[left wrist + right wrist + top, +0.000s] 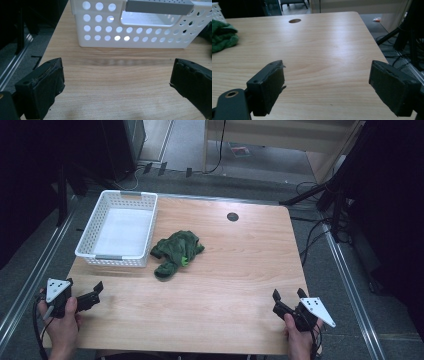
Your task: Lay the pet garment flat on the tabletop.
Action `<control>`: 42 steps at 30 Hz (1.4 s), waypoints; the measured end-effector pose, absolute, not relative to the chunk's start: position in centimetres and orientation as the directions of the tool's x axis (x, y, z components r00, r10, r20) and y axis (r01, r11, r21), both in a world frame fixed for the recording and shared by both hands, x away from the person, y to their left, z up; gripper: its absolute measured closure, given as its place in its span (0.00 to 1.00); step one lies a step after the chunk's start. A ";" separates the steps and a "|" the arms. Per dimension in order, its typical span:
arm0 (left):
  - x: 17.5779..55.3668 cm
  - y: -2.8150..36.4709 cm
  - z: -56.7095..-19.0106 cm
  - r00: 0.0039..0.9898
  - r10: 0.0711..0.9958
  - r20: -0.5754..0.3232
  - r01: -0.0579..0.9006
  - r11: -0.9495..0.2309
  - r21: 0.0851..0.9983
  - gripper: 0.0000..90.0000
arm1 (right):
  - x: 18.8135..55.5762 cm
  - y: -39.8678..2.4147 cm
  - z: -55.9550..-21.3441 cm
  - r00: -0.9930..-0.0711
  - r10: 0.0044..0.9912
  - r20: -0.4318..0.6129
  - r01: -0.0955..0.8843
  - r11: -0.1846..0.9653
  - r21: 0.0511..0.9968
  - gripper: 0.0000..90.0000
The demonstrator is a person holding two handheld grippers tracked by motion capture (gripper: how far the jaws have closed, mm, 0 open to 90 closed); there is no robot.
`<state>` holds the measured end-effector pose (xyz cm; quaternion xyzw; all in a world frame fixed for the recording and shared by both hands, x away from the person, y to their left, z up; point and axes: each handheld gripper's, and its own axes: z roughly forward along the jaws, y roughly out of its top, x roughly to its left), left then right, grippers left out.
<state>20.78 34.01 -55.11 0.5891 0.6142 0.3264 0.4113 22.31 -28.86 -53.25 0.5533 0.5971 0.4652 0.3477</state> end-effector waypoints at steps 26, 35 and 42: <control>21.0 34.2 -55.2 0.042 0.988 -0.146 0.466 0.110 0.878 0.00 | 28.5 -10.8 -48.7 -0.522 0.853 0.016 0.297 0.164 0.941 0.17; 21.1 34.2 -55.1 0.045 0.989 -0.140 0.475 0.102 0.874 0.00 | 31.6 -3.9 -49.2 -0.603 0.797 0.021 0.339 0.232 0.912 0.17; 21.1 34.2 -55.2 0.045 0.989 -0.139 0.480 0.101 0.871 0.00 | 34.6 0.4 -51.0 -0.617 0.787 0.001 0.394 0.308 0.866 0.17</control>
